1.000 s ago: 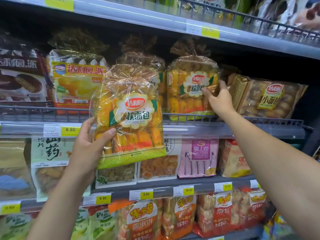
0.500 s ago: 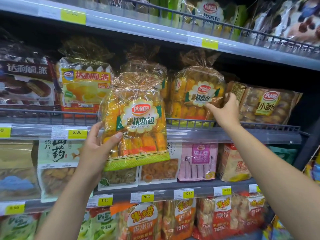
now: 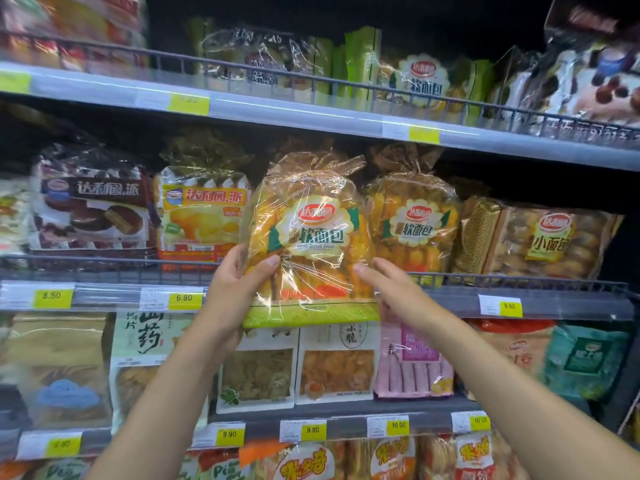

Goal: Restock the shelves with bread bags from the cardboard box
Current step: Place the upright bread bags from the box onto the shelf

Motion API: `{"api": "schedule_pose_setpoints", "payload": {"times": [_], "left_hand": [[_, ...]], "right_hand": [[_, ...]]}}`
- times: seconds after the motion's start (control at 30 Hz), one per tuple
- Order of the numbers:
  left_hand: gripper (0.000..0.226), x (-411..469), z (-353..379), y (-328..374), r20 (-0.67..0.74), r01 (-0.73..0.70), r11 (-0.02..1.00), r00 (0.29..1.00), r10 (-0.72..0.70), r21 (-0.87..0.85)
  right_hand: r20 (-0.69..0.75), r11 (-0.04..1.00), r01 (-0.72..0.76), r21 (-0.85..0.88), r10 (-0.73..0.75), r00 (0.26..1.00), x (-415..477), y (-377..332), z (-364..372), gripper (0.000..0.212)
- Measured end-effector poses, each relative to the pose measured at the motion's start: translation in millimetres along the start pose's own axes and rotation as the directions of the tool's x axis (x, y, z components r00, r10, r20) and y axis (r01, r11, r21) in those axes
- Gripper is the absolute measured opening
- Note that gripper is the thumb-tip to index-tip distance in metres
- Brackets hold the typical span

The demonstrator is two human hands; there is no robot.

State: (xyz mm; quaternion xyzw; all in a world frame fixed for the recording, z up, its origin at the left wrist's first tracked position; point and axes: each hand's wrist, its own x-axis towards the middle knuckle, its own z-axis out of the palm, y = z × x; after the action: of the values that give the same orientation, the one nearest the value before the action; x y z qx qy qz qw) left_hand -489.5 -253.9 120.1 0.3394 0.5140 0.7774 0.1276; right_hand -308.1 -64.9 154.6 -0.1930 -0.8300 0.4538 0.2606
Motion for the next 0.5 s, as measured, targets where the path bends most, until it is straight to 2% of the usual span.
{"api": "schedule_pose_setpoints", "payload": {"times": [0.13,0.23,0.33,0.5], "left_hand": [[0.096,29.6,0.3,22.0,0.013,0.062,0.997,0.998,-0.062,0.039],[0.098,49.1,-0.1,35.1,0.049,0.082,0.995,0.995,-0.085,0.058],[0.103,66.5,1.0,48.2,0.052,0.023,0.994,0.998,-0.029,0.109],[0.057,86.3,3.8,60.7,-0.007,-0.086,0.906,0.995,0.098,0.414]], "right_hand": [[-0.093,0.988,0.02,0.153,-0.005,0.996,24.7,-21.8,-1.3,0.037],[-0.119,0.987,0.052,0.151,-0.034,0.992,42.8,-34.1,-0.4,0.036],[-0.166,0.988,0.096,0.117,-0.076,0.983,60.3,-45.2,0.4,0.044],[-0.292,0.986,0.156,0.056,-0.133,0.947,81.1,-52.0,5.5,0.054]]}}
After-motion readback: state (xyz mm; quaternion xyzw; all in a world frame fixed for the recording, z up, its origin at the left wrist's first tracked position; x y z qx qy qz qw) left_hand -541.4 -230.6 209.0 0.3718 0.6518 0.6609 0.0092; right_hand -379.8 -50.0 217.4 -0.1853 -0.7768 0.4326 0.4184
